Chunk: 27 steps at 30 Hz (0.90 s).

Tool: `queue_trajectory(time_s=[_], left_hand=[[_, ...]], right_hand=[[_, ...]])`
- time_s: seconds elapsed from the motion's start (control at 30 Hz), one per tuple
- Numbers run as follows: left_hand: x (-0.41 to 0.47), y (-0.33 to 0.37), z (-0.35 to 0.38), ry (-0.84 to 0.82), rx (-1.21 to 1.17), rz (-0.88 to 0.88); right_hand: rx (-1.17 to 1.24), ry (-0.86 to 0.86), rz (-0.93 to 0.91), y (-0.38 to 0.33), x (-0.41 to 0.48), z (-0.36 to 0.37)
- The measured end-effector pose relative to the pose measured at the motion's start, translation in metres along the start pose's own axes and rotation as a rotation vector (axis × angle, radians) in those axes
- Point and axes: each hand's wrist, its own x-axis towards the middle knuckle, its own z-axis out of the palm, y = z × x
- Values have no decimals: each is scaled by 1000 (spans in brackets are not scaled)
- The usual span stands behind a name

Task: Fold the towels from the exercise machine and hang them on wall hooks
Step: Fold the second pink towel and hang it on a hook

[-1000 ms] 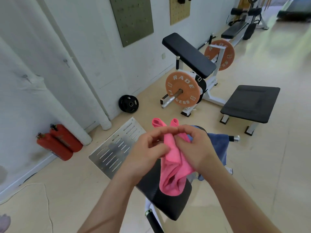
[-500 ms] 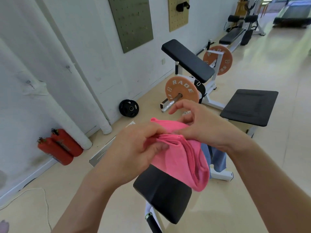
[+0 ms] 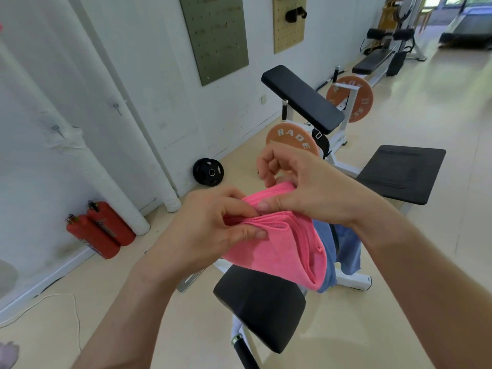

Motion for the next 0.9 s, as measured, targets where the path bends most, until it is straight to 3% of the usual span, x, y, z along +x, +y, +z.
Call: queue_trajectory(time_s=[0.13,0.23,0.33,0.5,0.63,0.77,0.9], left_hand=[[2,1,-4,-97,236,55],[3,0,1,-161,334,57],[1,-3,4,-163,357,51],[-6,-13,6,-167,309,61],[-22,-24,-2,-217,291,-46],[-34,-28,-5,-25,63,-79],[-32,-20,-4,36,97,-35]], right_hand=[[60,-95,11,-6,-7,0],[-301,-251,38,-12,-12,-1],[-568,-171,-39,-11,-13,7],[-590,-168,-60,-8,-17,19],[-559,-117,-18,-4,-18,10],[-524,-132,25,2,-19,1],[-614,-189,-101,-2,-19,17]])
